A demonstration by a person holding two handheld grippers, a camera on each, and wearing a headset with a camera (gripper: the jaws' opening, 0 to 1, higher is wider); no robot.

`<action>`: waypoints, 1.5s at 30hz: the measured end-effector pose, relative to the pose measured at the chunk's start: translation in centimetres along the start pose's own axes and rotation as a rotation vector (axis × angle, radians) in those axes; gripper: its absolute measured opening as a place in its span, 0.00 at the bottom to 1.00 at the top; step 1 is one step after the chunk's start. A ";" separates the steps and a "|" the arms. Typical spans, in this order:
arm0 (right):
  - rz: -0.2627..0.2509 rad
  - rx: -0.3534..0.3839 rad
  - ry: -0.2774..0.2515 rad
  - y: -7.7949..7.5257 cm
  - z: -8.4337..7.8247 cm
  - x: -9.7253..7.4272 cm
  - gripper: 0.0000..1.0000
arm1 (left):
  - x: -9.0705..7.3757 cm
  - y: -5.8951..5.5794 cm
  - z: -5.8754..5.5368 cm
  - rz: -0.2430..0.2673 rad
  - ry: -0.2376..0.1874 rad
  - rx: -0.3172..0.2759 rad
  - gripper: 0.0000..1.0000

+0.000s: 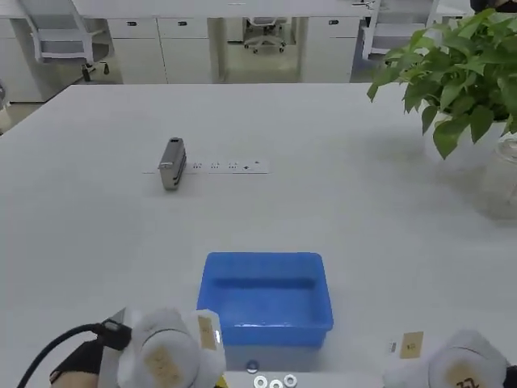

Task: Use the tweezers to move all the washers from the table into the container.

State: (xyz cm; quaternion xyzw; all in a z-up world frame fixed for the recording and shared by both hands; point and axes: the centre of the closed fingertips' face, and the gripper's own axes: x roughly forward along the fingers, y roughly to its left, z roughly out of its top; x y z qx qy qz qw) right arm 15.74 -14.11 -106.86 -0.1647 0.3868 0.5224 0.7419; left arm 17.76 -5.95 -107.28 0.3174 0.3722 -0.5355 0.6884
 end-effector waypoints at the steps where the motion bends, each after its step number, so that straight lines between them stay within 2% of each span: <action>1: -0.001 -0.004 0.001 0.0 0.0 0.0 0.21 | 0.1 0.0 0.0 -0.002 0.004 0.011 0.08; 4: 0.000 -0.009 0.005 -0.1 0.0 0.2 0.21 | 0.4 0.1 -0.1 -0.011 0.016 0.058 0.06; 9: 0.003 -0.020 0.014 0.0 -0.2 0.5 0.21 | 0.7 0.3 -0.1 -0.019 0.032 0.094 0.05; 12: 0.009 -0.028 0.024 0.1 -0.3 0.7 0.21 | 1.1 0.1 -0.5 -0.032 0.059 0.133 0.03; 13: 0.011 -0.036 0.029 0.2 -0.4 0.7 0.21 | 1.2 0.1 0.1 -0.031 0.028 0.173 0.02; 14: 0.012 -0.042 0.034 0.3 -0.4 0.8 0.21 | 1.1 0.0 -0.4 -0.030 0.059 0.144 0.01; 16: 0.013 -0.048 0.040 0.4 -0.6 0.9 0.21 | 1.3 -0.1 -0.2 -0.026 0.056 0.164 0.01; 18: 0.016 -0.050 0.047 0.6 -0.7 1.1 0.21 | 1.3 0.0 -0.2 -0.019 0.063 0.197 0.00; 19: 0.008 -0.037 0.072 0.6 -1.2 0.9 0.21 | 1.3 0.1 -0.3 -0.005 0.075 0.214 0.00; 20: 0.015 -0.050 0.053 0.6 -0.8 1.1 0.21 | 1.4 0.0 -0.2 -0.005 0.079 0.242 0.00; 22: 0.016 -0.055 0.051 0.6 -0.7 1.2 0.21 | 1.4 0.0 -0.2 0.003 0.091 0.262 0.00; 26: -0.002 -0.054 0.042 0.3 -0.5 1.2 0.19 | 1.4 0.0 -0.2 0.009 0.092 0.261 0.00; 30: -0.004 -0.037 0.028 0.0 -0.5 1.2 0.17 | 1.2 0.2 -0.2 -0.012 0.075 0.236 0.00; 35: -0.016 -0.051 0.026 -0.2 -0.4 1.3 0.16 | 0.8 -0.8 -0.2 -0.042 0.077 0.230 0.00; 37: -0.017 -0.052 0.024 -0.2 -0.4 1.4 0.16 | 0.3 -1.1 0.2 -0.041 0.067 0.225 0.00; 39: -0.013 -0.051 0.018 -0.1 -0.2 1.5 0.17 | -0.6 -1.3 1.0 -0.035 0.036 0.192 0.00; 45: -0.006 -0.086 0.022 0.3 0.0 1.7 0.19 | -2.1 -1.8 2.3 -0.048 -0.018 0.160 0.00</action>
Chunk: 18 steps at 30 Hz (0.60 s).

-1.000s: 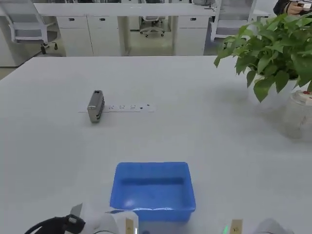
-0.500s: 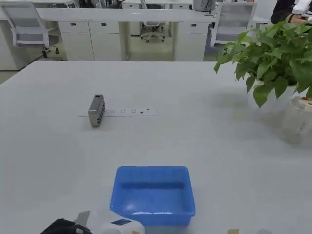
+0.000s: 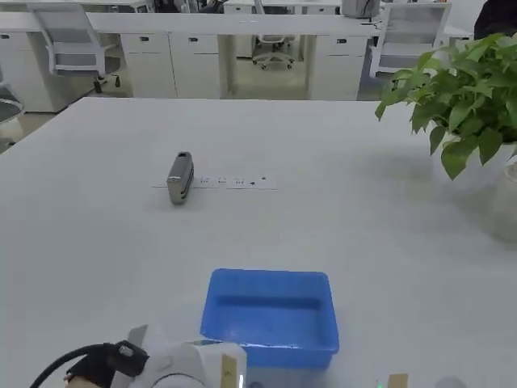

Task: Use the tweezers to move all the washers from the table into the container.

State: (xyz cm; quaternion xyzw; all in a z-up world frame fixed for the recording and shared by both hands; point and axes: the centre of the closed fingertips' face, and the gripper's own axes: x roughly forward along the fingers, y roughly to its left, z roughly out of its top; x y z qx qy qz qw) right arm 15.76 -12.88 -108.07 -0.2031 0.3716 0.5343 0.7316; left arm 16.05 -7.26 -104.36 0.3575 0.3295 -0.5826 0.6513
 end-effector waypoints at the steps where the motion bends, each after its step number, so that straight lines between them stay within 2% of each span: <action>1: 0.000 -0.007 -0.001 0.0 0.0 0.0 0.20 | -0.2 -0.1 0.3 -0.002 -0.008 -0.001 0.00; 4: -0.002 -0.009 -0.003 0.0 0.0 -0.1 0.20 | -0.3 -0.1 0.5 0.003 -0.020 -0.006 0.00; 9: 0.001 -0.015 -0.009 0.1 0.2 -0.1 0.20 | -0.4 -0.1 -0.1 0.007 -0.013 -0.019 0.00; 14: -0.008 -0.035 -0.016 0.0 0.4 -0.3 0.20 | -1.2 0.0 0.5 0.017 -0.026 -0.016 0.00; 17: -0.019 -0.063 -0.066 0.0 1.6 -0.8 0.20 | -2.0 0.1 1.5 0.024 -0.033 -0.003 0.00; 18: -0.021 -0.070 -0.099 0.1 2.3 -1.0 0.20 | -2.3 0.1 1.8 0.025 -0.037 0.003 0.00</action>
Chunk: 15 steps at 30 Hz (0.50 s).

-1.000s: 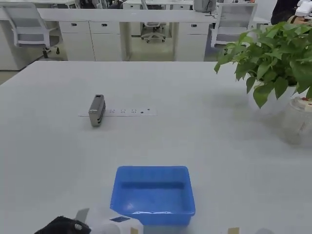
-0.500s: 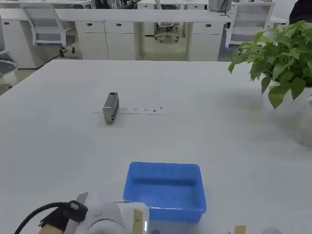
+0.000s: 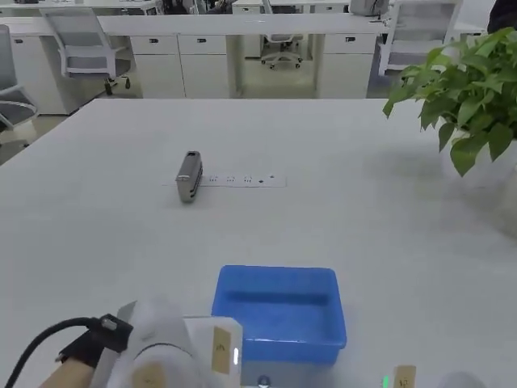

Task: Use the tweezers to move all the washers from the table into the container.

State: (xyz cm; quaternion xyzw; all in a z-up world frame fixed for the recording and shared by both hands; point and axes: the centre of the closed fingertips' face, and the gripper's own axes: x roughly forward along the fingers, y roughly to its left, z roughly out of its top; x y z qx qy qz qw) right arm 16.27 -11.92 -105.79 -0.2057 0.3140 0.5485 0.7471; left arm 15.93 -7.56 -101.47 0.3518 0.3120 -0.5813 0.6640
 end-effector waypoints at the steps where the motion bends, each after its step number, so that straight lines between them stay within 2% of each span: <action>1: 0.008 -0.012 -0.025 0.2 0.6 0.0 0.20 | -0.4 0.0 0.6 0.001 -0.009 0.014 0.00; 3: 0.022 -0.040 -0.067 0.5 1.7 -0.1 0.20 | -0.9 0.0 1.6 0.002 -0.022 0.032 0.00; 4: 0.027 -0.057 -0.072 0.7 1.9 -0.1 0.20 | -1.0 0.0 1.9 0.000 -0.026 0.037 0.00; 8: 0.042 -0.112 -0.045 1.1 1.8 0.6 0.14 | -1.7 -0.2 3.4 -0.004 -0.038 0.076 0.00; 12: 0.042 -0.136 -0.038 0.8 1.8 0.7 0.07 | -1.9 -0.6 4.1 -0.015 -0.052 0.087 0.00; 15: 0.050 -0.141 -0.048 0.7 2.2 0.9 0.07 | -1.9 -0.5 4.0 -0.010 -0.050 0.099 0.00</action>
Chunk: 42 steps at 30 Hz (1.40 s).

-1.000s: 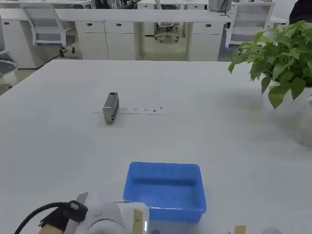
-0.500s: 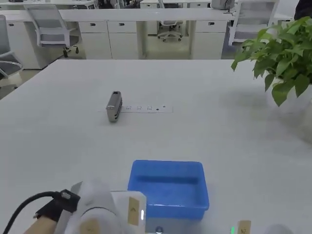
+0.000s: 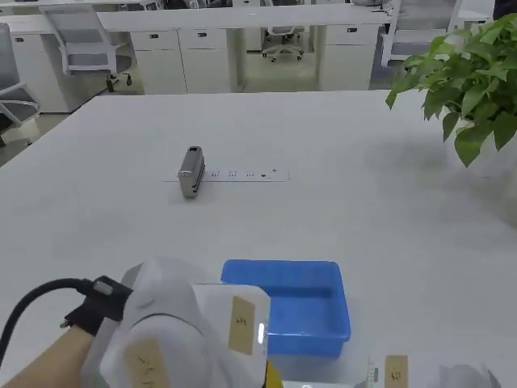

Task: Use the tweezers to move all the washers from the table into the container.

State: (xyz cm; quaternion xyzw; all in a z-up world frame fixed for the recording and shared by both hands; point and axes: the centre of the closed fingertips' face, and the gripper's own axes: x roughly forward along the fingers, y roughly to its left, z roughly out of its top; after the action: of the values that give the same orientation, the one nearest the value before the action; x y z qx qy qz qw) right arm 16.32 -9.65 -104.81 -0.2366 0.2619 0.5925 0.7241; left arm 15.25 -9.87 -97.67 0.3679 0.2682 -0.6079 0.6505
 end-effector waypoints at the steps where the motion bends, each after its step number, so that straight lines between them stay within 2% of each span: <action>1: -0.002 -0.001 -0.002 -0.1 0.1 0.1 0.07 | -0.1 0.2 -0.1 0.004 0.003 0.004 0.00; 9: -0.029 0.010 -0.043 -2.1 1.4 0.9 0.08 | -0.6 2.2 -0.4 0.031 0.023 0.012 0.00; 14: -0.029 0.025 -0.053 -2.6 1.6 1.5 0.08 | -0.2 3.0 -0.4 0.025 0.032 0.013 0.00; 21: -0.036 0.038 -0.054 -3.0 1.3 1.5 0.08 | 0.2 3.3 -0.2 0.008 0.030 0.036 0.00; 24: -0.040 0.043 -0.054 -3.1 1.2 1.5 0.08 | 0.2 3.6 0.0 0.001 0.022 0.030 0.00; 26: -0.040 0.044 -0.053 -3.0 1.3 1.3 0.07 | 0.1 3.6 0.3 -0.009 -0.003 0.019 0.00; 29: -0.044 0.033 -0.051 -3.0 1.4 1.3 0.07 | 0.2 3.7 -0.1 -0.025 0.005 0.022 0.00; 31: -0.046 0.035 -0.047 -3.0 1.2 1.4 0.08 | 0.1 3.8 0.0 -0.040 -0.012 0.006 0.00; 37: -0.045 0.050 -0.068 -3.0 1.5 1.3 0.11 | 0.2 3.9 0.0 -0.052 -0.011 0.042 0.00; 42: -0.046 0.036 -0.080 -3.1 1.8 1.4 0.09 | 0.3 3.5 0.5 -0.080 -0.024 0.071 0.00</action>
State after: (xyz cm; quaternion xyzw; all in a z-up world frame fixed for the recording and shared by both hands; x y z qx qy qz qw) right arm 19.73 -8.08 -104.29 -0.2057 0.2377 0.5800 0.7515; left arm 18.71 -10.50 -97.13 0.3726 0.2531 -0.6469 0.6153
